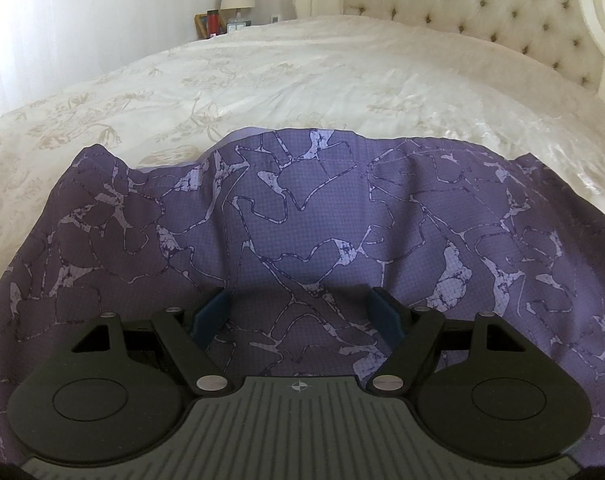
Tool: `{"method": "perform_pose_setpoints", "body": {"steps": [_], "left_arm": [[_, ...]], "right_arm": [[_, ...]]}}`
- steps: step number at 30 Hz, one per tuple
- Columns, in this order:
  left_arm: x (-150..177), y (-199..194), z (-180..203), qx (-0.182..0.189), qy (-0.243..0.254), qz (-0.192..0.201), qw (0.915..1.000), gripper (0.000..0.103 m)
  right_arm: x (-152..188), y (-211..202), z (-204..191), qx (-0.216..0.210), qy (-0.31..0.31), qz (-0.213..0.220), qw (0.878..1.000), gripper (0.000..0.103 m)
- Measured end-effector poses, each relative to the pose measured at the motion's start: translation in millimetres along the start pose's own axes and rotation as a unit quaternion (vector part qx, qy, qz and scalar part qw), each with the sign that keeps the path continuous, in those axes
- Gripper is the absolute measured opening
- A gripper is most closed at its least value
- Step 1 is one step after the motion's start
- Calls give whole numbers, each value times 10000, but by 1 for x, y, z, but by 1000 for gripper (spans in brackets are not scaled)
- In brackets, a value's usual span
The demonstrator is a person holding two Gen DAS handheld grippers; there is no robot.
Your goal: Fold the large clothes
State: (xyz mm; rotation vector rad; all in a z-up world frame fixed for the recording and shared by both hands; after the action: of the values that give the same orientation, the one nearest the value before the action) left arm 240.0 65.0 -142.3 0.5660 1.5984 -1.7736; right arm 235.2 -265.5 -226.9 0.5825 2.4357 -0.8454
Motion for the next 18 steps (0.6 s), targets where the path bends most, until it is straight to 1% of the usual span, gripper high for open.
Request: {"method": "perform_pose_setpoints", "body": {"steps": [3, 5, 6, 7, 10, 12, 14, 15, 16, 18], "left_arm": [[-1, 0, 1, -28, -11, -22, 10000, 76], [-2, 0, 1, -52, -24, -16, 10000, 79], [-2, 0, 2, -44, -20, -24, 10000, 81], [-2, 0, 3, 9, 0, -64, 10000, 86], [-4, 1, 5, -37, 32, -178, 9998, 86], [-9, -2, 5, -22, -18, -291, 9996, 83], [-17, -11, 7, 45, -221, -219, 9995, 55], [-22, -16, 9, 132, -323, -157, 9993, 52], [-28, -21, 13, 251, -415, -90, 9988, 51], [-37, -25, 24, 418, -448, -48, 9981, 48]], "right_arm": [[0, -4, 4, -101, 187, 202, 9996, 103], [1, -5, 5, -141, 274, 271, 9992, 103], [1, -8, 6, -150, 291, 282, 9991, 103], [1, -9, 6, -149, 289, 281, 9991, 103], [2, -10, 5, -140, 272, 274, 9992, 103], [0, -8, 5, -131, 267, 271, 9992, 103], [0, -7, 4, -125, 261, 272, 9992, 103], [0, -7, 5, -119, 257, 272, 9992, 103], [0, -7, 5, -107, 250, 273, 9993, 103], [1, -8, 4, -81, 232, 274, 9993, 103]]}}
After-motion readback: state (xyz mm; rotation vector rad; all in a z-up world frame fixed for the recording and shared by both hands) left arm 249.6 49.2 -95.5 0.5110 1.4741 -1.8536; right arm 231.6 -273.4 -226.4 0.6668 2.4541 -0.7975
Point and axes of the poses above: each gripper's, at about its wrist camera, not at the fingertips, and y roughly the way its jaws point, z to its right, x to its underside, the point moved 6 cm from there along y, roughly the way its jaws point, and after that the axes turned 13 degrees about -y, right-handed, at the moved point
